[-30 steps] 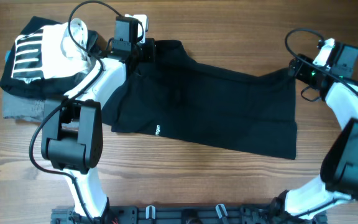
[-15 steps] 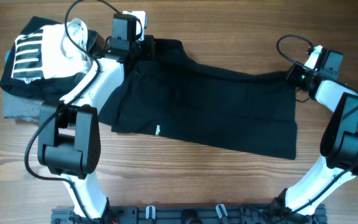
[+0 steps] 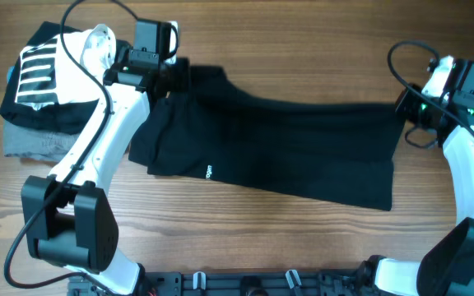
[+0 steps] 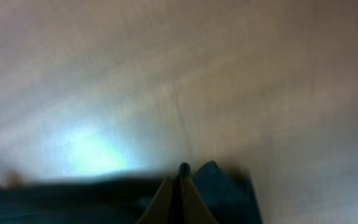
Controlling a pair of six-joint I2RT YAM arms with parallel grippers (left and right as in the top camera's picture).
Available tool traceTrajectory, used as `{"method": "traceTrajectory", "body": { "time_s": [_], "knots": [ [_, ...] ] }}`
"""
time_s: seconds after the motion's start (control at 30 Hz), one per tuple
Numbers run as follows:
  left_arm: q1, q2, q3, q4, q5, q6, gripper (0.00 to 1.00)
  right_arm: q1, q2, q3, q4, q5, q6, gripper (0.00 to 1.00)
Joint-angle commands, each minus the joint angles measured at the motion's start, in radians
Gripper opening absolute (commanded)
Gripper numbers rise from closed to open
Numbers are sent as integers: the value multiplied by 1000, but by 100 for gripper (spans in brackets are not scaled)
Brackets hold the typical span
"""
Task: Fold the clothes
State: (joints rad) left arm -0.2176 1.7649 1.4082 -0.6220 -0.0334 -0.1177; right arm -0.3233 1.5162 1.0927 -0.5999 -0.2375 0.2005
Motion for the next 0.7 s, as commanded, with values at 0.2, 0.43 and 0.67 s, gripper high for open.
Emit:
{"method": "traceTrajectory", "body": {
  "time_s": [0.2,0.43,0.67],
  "knots": [
    [2,-31,-2,-323,-104,-13,4,-2,-23,-1,-263,137,92,5],
    [2,-29,-2,-405,-118,-13,4,-2,-23,-1,-409,135,85,5],
    [2,-29,-2,-393,-245,-13,4,-2,-23,-1,-452,217,41,17]
  ]
}}
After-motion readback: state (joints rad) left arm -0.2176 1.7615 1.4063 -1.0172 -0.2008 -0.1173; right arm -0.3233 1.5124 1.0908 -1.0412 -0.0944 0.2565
